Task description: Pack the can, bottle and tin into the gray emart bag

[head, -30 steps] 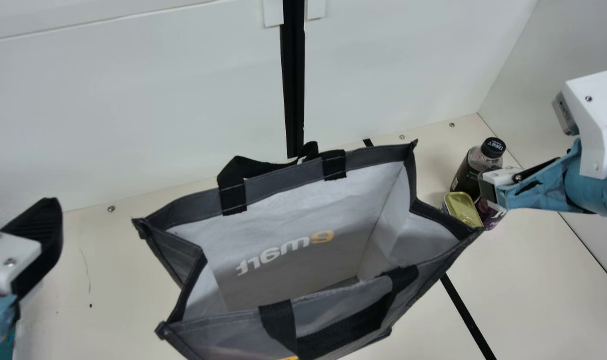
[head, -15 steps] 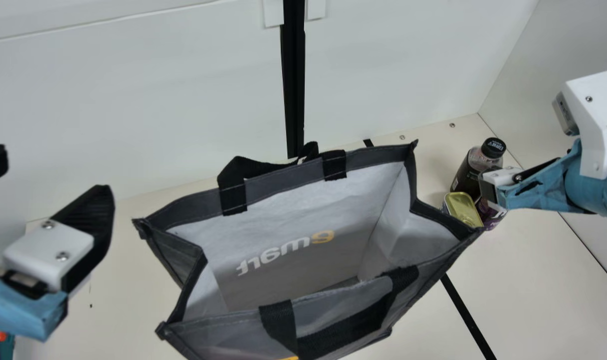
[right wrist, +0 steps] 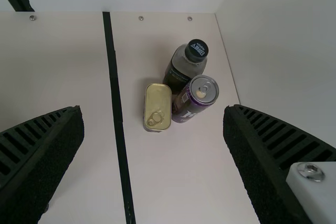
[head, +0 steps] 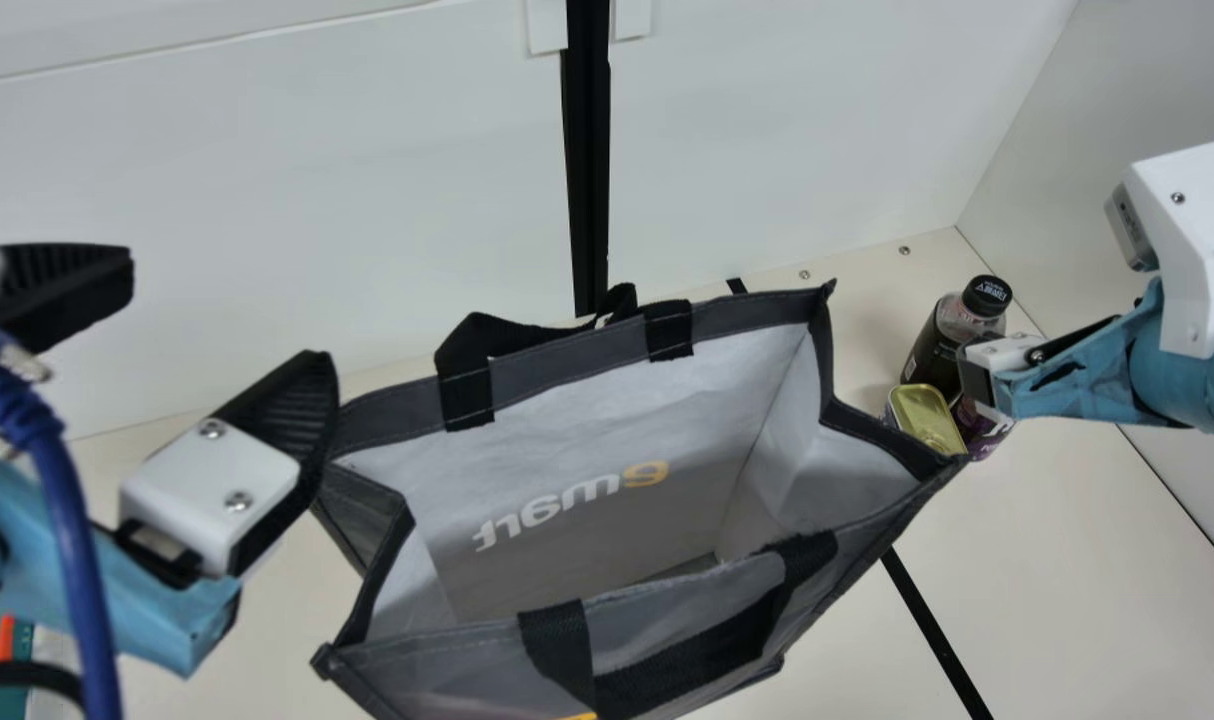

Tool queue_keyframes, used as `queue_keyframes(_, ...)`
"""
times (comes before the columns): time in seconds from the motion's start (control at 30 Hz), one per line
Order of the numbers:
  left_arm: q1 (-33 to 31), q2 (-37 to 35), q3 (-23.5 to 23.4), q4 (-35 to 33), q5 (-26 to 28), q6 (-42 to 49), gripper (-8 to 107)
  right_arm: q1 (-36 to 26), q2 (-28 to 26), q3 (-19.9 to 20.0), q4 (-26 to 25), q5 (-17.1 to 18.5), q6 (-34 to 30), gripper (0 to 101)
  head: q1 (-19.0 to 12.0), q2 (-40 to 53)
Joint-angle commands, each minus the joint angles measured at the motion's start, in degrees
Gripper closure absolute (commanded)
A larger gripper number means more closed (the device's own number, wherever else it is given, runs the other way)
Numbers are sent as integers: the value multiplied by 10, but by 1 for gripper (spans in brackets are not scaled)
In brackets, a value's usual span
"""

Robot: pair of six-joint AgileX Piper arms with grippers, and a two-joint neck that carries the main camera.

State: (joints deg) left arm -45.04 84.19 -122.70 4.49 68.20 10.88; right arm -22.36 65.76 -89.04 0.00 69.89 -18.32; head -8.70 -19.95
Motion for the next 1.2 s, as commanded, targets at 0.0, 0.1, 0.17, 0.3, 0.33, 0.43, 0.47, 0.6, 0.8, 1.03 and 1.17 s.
queue_keyframes(0.0, -5, 7, -10, -2, 2, 4, 9, 0, 0, 0, 0, 0, 0, 10, -13, 0)
queue_keyframes(0.1, -13, 19, -24, -6, 6, 7, 9, 0, 0, 0, 0, 0, 0, 10, -13, 0)
queue_keyframes(0.17, -18, 26, -33, -8, 9, 10, 9, 0, 0, 0, 0, 0, 0, 10, -13, 0)
queue_keyframes(0.3, -29, 41, -49, -11, 15, 16, 9, 0, 0, 0, 0, 0, 0, 10, -13, 0)
queue_keyframes(0.33, -32, 44, -53, -11, 16, 17, 9, 0, 0, 0, 0, 0, 0, 10, -13, 0)
queue_keyframes(0.43, -40, 54, -60, -11, 17, 20, 9, 0, 0, 0, 0, 0, 0, 10, -13, 0)
queue_keyframes(0.47, -43, 57, -63, -11, 17, 22, 9, 0, 0, 0, 0, 0, 0, 10, -13, 0)
queue_keyframes(0.6, -54, 68, -69, -10, 17, 27, 9, 0, 0, 0, 0, 0, 0, 10, -13, 0)
queue_keyframes(0.8, -69, 87, -81, -8, 17, 35, 9, 0, 0, 0, 0, 0, 0, 10, -13, 0)
queue_keyframes(1.03, -81, 108, -94, -7, 17, 45, 9, 0, 0, 0, 0, 0, 0, 10, -13, 0)
queue_keyframes(1.17, -84, 120, -100, -8, 17, 49, 9, 0, 0, 0, 0, 0, 0, 10, -13, 0)
